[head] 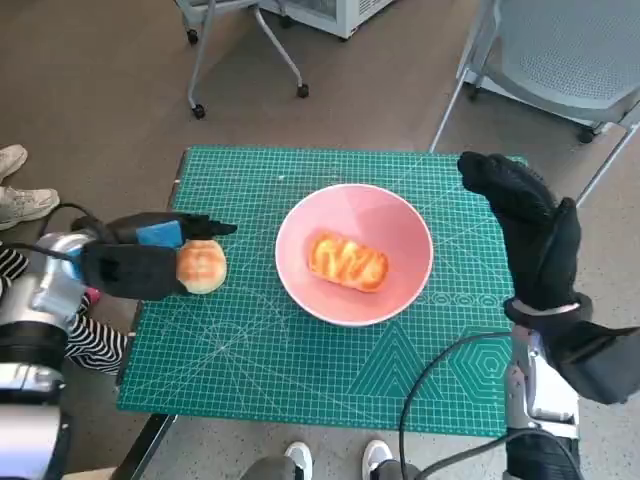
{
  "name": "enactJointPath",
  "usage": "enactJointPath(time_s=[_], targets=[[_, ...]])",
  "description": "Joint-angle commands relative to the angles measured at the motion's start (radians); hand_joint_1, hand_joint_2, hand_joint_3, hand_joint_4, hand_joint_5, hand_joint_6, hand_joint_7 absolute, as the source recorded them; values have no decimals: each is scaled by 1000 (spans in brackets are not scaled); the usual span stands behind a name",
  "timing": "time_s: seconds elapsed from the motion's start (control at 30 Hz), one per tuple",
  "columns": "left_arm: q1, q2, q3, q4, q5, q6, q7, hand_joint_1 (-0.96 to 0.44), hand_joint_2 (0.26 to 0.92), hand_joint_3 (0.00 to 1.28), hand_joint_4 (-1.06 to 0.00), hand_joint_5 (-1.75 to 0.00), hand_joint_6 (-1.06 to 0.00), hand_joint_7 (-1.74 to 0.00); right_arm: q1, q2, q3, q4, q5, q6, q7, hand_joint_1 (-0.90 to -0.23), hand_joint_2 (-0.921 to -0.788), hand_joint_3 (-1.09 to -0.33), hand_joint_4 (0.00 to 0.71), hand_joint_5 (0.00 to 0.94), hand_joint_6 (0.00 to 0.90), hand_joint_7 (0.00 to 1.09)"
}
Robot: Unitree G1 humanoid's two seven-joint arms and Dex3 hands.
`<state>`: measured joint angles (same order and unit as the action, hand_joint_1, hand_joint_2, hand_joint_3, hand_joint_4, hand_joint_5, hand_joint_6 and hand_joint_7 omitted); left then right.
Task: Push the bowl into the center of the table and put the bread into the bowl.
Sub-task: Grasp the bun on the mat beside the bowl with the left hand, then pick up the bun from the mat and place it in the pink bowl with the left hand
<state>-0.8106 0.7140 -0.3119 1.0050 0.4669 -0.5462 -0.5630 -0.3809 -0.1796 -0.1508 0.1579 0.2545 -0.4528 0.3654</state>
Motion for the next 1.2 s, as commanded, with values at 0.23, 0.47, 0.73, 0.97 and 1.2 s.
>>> enactJointPath(time_s=[0.23, 0.47, 0.73, 0.97, 1.2], targets=[[-60, -36, -66, 91, 75, 31, 48, 169, 843, 22, -514, -19, -564, -41, 24, -10, -1, -11, 0, 32, -4, -688, -921, -726, 217, 5, 79, 604], [-58, -12, -67, 89, 78, -105, 135, 34, 910, 40, -743, -865, -627, -1023, 29, -9, -1, -20, -6, 39, -9, -702, -921, -728, 217, 5, 75, 607], [-55, 15, 43, 9, -94, -221, 49, 6, 915, 8, -762, -1053, -710, -1091, 30, -12, -3, -21, -11, 43, -11, -706, -921, -726, 220, 5, 75, 612], [-53, -6, 156, -74, -320, -309, -78, 5, 906, 7, -755, -1157, -769, -950, 20, -14, -2, -12, -15, 46, -12, -707, -921, -727, 222, 5, 73, 614], [-86, -41, 211, -168, -473, -349, -166, 4, 891, 16, -776, -1096, -785, -980, 8, -15, -3, -4, -14, 53, -11, -706, -921, -727, 224, 6, 72, 616]])
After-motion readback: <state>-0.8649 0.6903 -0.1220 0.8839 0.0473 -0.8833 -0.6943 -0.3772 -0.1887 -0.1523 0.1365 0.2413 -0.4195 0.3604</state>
